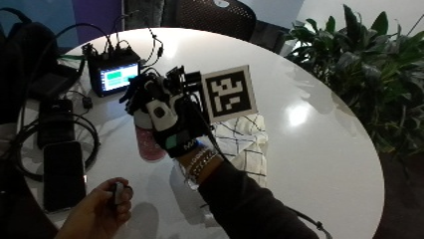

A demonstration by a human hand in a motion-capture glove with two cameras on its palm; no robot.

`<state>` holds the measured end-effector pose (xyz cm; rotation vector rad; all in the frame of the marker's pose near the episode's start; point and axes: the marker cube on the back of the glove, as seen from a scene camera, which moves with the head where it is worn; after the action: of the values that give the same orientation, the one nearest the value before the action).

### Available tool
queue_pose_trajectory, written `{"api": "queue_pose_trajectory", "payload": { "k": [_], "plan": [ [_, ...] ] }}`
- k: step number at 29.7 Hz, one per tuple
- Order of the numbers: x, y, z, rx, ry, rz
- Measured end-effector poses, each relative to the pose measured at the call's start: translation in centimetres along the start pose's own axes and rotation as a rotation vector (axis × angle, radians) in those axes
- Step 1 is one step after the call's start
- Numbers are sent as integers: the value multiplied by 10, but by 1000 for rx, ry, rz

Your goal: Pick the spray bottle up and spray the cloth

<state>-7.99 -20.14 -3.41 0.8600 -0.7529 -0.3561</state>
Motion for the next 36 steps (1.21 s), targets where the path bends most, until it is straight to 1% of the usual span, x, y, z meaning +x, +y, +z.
{"api": "queue_pose_trajectory", "payload": {
  "k": [4,8,13,19,30,36],
  "plan": [
    [15,16,17,51,-46,46],
    [27,28,30,51,-16,78],
    [37,39,32,58,13,128],
    [37,51,35,50,-19,139],
    [26,53,26,105,9,123],
    [27,58,22,77,3,115]
  ]
}}
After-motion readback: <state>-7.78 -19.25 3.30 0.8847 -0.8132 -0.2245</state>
